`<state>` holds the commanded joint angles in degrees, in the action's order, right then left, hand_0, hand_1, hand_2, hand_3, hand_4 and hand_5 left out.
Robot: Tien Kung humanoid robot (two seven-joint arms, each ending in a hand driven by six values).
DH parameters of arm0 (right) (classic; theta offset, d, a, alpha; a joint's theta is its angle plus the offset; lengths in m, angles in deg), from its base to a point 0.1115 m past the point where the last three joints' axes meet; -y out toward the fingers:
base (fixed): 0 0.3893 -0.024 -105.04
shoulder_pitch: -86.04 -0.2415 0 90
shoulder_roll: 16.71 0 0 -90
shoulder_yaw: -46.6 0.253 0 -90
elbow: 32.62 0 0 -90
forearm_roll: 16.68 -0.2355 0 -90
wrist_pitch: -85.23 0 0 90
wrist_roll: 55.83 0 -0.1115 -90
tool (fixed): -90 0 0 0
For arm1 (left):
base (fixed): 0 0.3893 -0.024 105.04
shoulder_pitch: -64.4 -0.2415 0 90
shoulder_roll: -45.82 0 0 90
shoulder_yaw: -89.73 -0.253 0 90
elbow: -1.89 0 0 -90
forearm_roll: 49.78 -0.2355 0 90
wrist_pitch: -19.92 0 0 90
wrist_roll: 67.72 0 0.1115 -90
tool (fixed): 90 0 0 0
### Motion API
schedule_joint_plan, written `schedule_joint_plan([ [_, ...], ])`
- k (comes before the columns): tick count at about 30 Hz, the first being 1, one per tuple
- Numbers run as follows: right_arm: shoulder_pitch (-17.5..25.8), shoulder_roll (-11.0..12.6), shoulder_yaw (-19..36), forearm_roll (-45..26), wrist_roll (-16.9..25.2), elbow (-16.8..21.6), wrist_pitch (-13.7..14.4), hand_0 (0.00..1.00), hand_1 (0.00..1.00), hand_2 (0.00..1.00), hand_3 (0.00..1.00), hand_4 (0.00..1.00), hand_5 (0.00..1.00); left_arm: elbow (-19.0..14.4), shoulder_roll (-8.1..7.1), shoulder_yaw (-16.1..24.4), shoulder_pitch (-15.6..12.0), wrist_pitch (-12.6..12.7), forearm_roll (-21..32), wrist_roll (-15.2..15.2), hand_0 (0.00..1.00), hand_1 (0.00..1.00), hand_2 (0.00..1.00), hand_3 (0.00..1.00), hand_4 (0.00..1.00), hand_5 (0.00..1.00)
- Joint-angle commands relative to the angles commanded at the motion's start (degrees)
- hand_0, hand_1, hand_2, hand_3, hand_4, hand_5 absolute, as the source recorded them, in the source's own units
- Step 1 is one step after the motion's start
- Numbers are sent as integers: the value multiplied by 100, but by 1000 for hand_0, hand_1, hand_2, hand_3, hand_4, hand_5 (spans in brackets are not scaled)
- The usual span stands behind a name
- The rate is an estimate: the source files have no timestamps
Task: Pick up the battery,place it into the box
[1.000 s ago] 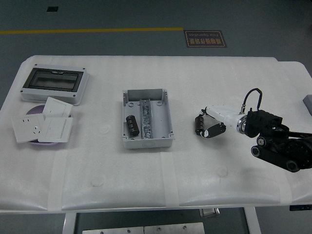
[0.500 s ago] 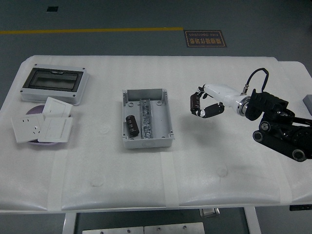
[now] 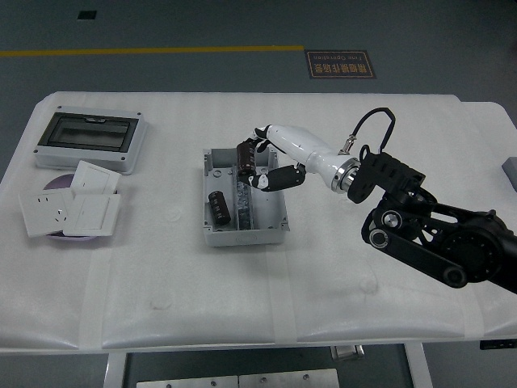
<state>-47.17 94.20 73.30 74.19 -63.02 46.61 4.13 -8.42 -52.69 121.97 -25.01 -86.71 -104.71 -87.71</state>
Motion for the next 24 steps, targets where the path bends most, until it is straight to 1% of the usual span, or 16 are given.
schedule_joint_plan([
  [4,106,-173,-222,253,-12,-234,159,789,653,652,679,651,346,0,9,-4,-4,-7,-91,1,721,661,479,502,340,2],
  [5,121,-204,-272,327,-13,-310,201,813,708,740,823,750,406,0,11,-1,-4,-16,-119,-7,720,660,478,501,337,2],
  [10,141,-291,-404,453,65,-591,419,813,708,740,823,750,406,0,21,20,2,-130,-127,-167,720,660,478,501,337,2],
  [11,138,-301,-437,459,77,-638,439,966,876,935,998,920,506,0,22,21,6,-152,-126,-198,720,660,476,498,327,2],
  [16,147,-320,-552,475,98,-770,436,966,876,935,998,920,506,0,19,0,11,-194,-100,-246,720,660,476,498,327,2],
  [17,152,-319,-564,474,101,-782,432,998,928,980,998,980,542,0,18,-9,10,-198,-94,-247,720,660,468,498,331,2],
  [19,157,-303,-572,475,105,-785,422,998,928,980,998,980,542,0,14,-21,9,-200,-80,-247,720,660,468,498,331,2],
  [21,158,-273,-552,468,107,-767,412,998,928,980,998,980,542,0,12,-27,7,-197,-73,-242,720,660,468,498,331,2],
  [24,161,-143,-388,415,126,-662,404,998,923,958,998,998,560,0,8,-37,3,-190,-69,-232,720,660,467,499,320,2],
])
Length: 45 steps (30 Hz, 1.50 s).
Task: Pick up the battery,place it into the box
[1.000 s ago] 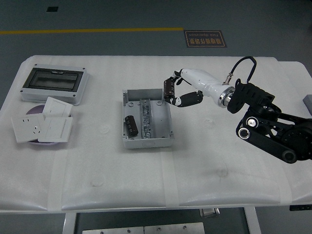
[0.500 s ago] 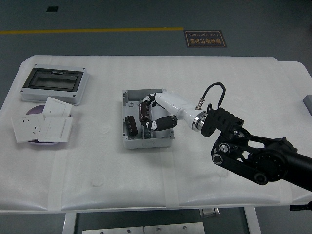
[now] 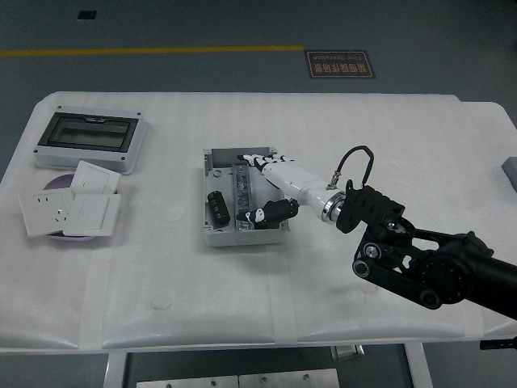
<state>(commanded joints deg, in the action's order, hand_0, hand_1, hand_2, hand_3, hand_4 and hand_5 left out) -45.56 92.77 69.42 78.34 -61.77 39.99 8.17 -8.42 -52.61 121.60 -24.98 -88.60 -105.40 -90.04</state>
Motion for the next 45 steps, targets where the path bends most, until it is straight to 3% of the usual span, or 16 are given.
schedule_joint_plan([
  [8,296,641,969,-191,28,267,-83,998,910,926,998,998,574,0,-13,-79,-4,35,95,38,720,660,466,496,311,2],
  [10,415,781,1231,-217,41,258,-114,998,910,926,998,998,574,0,-12,-77,-10,37,96,37,720,660,466,496,311,2],
  [11,493,857,1386,-238,55,237,-131,992,861,878,998,998,574,0,-10,-70,-13,36,87,35,722,657,467,496,301,2],
  [16,948,1078,2152,-78,76,59,-193,992,861,878,998,998,574,0,-5,-130,-16,48,150,49,722,657,467,496,301,2],
  [17,1045,1091,2296,-38,80,28,-196,960,827,833,998,998,570,0,-4,-144,-16,51,164,52,721,657,465,499,299,2],
  [26,1961,1014,3806,-182,345,-167,-51,941,806,807,953,989,563,0,15,-342,-96,48,345,53,722,656,465,499,297,2],
  [35,2454,769,5054,-827,748,-176,87,882,777,802,923,968,543,0,-10,-328,-132,37,307,34,723,660,465,501,302,2],
  [45,2573,758,5583,-725,682,-225,173,866,770,798,906,963,545,0,44,-349,-125,36,342,39,723,661,465,501,304,2],
])
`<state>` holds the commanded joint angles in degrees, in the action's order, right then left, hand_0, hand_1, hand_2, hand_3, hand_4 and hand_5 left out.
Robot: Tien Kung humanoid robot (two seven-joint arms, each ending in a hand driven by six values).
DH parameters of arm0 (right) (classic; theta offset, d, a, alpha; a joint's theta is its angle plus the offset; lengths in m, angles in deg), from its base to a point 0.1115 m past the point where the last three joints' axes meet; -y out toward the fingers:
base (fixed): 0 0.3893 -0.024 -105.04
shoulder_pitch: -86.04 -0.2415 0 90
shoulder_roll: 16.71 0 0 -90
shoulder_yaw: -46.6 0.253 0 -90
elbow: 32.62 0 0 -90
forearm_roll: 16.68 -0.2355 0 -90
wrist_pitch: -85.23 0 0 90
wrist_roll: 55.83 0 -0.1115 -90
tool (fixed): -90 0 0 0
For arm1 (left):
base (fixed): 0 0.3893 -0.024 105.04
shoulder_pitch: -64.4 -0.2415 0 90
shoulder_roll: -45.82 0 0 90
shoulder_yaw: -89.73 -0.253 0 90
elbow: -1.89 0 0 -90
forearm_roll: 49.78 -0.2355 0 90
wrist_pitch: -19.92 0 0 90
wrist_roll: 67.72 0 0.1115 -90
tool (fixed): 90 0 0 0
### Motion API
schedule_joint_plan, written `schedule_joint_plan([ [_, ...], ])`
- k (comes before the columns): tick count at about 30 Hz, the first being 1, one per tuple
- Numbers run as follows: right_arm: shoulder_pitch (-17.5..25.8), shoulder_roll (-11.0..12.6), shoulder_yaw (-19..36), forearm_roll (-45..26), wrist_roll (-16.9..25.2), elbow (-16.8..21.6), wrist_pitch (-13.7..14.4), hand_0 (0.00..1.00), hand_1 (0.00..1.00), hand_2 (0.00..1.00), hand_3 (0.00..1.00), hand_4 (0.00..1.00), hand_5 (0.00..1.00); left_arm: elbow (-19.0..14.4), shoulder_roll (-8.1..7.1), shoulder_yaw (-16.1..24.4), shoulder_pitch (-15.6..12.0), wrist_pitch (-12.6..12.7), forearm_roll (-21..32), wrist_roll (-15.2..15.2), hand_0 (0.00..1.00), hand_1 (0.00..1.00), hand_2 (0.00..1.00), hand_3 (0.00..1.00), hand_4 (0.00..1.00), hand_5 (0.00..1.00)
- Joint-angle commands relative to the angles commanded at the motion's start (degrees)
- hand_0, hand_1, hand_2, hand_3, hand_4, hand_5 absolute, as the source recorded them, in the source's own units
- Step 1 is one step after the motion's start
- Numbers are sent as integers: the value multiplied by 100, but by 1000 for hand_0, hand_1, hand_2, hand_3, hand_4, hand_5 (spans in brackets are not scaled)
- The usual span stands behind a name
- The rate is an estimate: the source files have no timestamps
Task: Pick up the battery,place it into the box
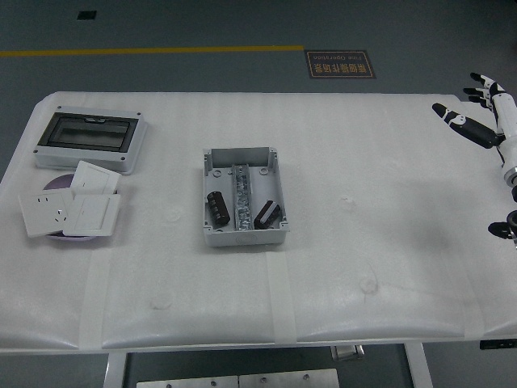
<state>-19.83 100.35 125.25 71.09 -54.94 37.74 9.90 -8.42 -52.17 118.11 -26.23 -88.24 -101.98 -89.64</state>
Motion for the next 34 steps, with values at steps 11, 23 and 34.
schedule_joint_plan([
  [11,99,-24,737,604,-479,-78,976,862,767,798,900,958,536,0,53,188,-35,-61,-228,-90,724,660,466,502,310,2],
  [23,30,-29,988,1586,-1482,-764,1917,837,775,837,870,859,409,0,62,172,-15,-54,-204,-70,724,664,466,502,325,2],
  [34,-1,-76,1044,2089,-2377,-1022,1716,873,873,918,998,831,304,0,60,91,-17,-46,-135,-40,725,663,466,499,331,2],
])
